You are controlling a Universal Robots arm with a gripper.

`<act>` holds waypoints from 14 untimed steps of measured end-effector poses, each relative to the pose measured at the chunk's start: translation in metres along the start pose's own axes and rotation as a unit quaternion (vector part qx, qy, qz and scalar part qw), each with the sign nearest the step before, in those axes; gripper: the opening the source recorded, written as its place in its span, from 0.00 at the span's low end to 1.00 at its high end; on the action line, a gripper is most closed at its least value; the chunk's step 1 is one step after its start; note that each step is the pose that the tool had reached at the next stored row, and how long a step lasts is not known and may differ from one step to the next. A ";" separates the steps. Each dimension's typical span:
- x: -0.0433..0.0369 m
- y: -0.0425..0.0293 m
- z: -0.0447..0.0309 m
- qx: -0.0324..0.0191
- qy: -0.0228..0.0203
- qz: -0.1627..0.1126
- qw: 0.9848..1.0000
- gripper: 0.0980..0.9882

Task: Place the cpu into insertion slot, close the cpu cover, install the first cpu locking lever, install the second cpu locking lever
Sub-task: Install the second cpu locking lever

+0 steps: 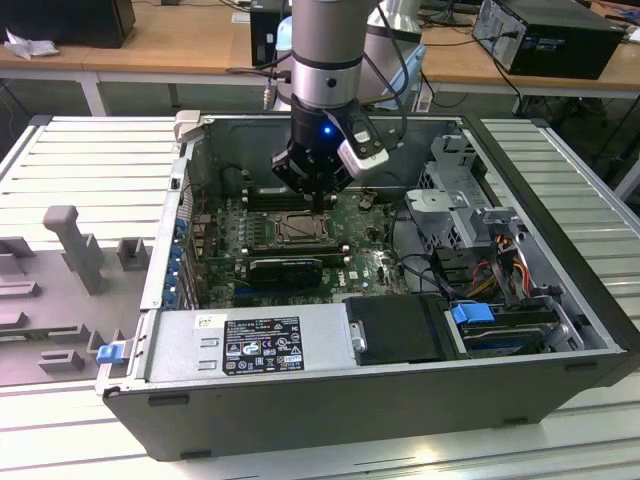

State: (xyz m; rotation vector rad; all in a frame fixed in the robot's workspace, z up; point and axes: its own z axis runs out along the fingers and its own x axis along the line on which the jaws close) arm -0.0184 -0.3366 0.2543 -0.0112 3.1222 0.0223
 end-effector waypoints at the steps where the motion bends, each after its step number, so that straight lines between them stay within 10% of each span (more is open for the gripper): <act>1: 0.0000 -0.0013 0.0000 0.000 0.000 0.000 1.000 0.01; 14: 0.0018 -0.0225 0.0029 -0.001 0.000 0.000 1.000 0.01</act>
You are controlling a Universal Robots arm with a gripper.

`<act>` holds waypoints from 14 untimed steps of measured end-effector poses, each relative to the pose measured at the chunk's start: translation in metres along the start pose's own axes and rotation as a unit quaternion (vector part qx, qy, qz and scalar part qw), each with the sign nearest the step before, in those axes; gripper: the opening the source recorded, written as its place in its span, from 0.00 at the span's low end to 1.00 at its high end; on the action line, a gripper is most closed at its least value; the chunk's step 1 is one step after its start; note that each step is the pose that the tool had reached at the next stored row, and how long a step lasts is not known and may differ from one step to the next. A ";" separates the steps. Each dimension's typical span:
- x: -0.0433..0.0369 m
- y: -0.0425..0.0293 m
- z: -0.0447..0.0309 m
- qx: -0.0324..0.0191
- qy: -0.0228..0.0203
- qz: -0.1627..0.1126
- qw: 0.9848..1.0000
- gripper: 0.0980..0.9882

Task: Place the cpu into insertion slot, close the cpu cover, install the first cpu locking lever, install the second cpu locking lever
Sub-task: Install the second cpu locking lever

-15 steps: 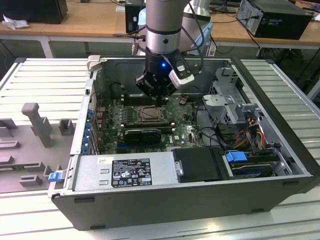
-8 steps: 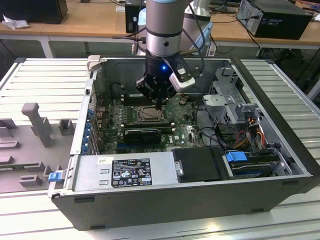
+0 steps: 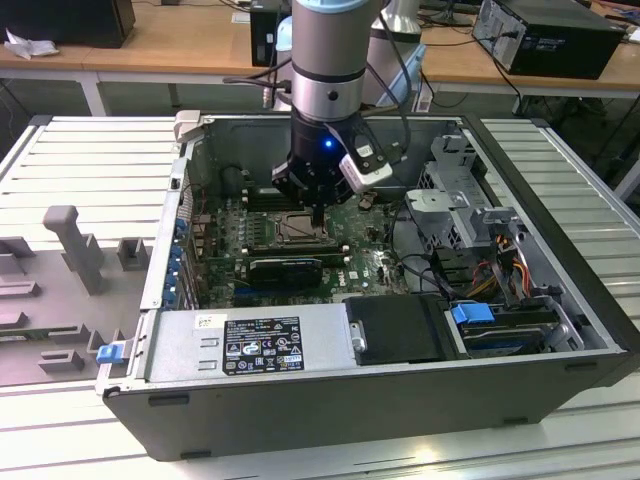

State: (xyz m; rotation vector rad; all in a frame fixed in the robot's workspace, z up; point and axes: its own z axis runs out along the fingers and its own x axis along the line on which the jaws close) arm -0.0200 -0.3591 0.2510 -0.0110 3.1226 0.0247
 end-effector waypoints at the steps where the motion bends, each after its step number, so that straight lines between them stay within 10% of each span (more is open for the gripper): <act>1: 0.0004 -0.0008 0.0009 0.000 0.000 0.000 1.000 0.01; 14: 0.0395 -0.0029 0.0273 -0.001 0.001 0.000 1.000 0.01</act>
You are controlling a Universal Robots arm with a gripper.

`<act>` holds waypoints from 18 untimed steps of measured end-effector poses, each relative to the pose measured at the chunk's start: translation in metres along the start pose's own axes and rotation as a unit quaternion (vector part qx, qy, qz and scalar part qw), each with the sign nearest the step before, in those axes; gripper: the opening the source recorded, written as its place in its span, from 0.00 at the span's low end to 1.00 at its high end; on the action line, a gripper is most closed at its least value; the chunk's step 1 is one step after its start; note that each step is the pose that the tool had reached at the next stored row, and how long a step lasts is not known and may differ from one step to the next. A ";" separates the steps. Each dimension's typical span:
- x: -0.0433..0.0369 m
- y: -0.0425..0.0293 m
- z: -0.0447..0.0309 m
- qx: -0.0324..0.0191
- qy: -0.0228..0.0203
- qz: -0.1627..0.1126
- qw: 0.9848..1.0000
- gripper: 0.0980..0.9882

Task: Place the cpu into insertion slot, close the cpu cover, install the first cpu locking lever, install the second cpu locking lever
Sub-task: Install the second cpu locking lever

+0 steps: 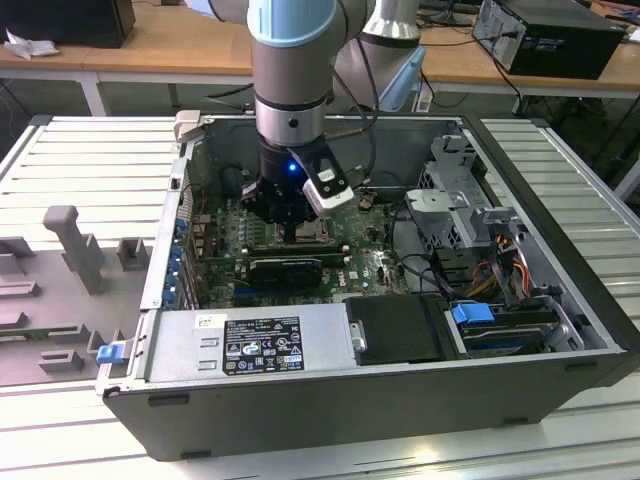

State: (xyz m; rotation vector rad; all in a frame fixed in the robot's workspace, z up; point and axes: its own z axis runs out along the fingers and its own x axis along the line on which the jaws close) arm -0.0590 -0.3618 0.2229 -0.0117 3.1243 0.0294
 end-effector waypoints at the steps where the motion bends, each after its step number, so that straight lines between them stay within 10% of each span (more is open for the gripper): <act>1: 0.0015 0.0000 0.0022 0.000 0.000 0.000 1.000 0.01; 3: 0.0030 -0.0004 0.0084 0.000 0.000 0.000 1.000 0.01; 14: 0.0129 -0.0202 0.0112 -0.049 0.000 -0.010 0.999 0.01; 18: 0.0133 -0.0213 0.0112 -0.052 0.000 -0.018 0.998 0.01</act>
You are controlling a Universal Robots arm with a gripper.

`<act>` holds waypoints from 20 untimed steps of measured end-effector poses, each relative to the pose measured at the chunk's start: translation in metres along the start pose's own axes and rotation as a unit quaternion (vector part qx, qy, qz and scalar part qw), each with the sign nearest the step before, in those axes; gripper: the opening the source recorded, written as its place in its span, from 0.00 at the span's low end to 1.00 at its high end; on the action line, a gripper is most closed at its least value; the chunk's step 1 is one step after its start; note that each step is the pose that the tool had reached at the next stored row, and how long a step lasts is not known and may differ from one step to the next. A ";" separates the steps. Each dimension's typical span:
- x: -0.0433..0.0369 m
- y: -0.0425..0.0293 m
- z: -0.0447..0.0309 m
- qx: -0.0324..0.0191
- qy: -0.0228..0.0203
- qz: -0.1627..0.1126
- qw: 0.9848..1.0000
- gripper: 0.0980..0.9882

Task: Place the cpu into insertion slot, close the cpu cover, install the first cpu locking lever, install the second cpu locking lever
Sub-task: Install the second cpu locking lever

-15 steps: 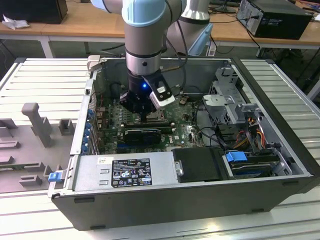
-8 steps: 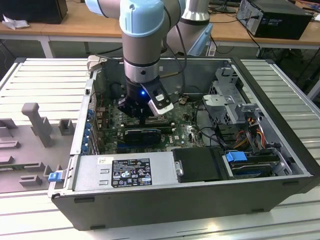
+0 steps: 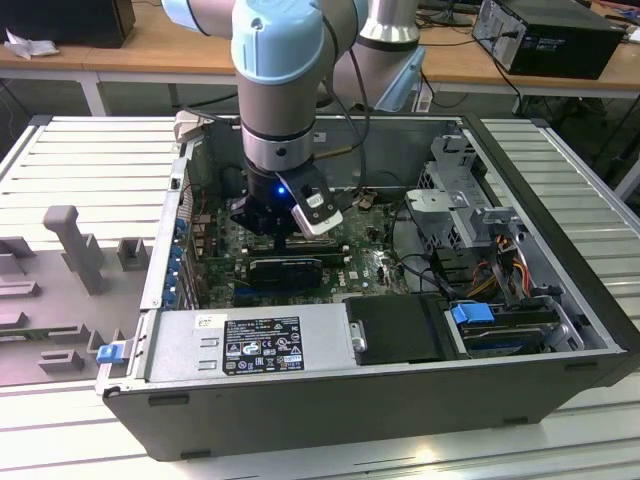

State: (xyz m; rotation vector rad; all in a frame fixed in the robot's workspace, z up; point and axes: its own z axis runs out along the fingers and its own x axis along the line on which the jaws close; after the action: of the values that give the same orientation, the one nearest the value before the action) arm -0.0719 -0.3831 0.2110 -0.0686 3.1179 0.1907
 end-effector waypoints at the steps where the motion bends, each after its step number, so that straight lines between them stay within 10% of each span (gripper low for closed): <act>1: 0.0000 0.0000 0.0000 0.000 0.001 -0.006 1.000 0.01; 15: 0.0072 -0.0056 0.0109 -0.050 -0.001 -0.016 0.999 0.01; 20: 0.0075 -0.0062 0.0137 -0.055 -0.001 -0.016 0.998 0.01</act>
State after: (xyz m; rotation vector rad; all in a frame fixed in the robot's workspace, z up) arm -0.0789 -0.3878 0.1966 -0.1208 3.0997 0.3605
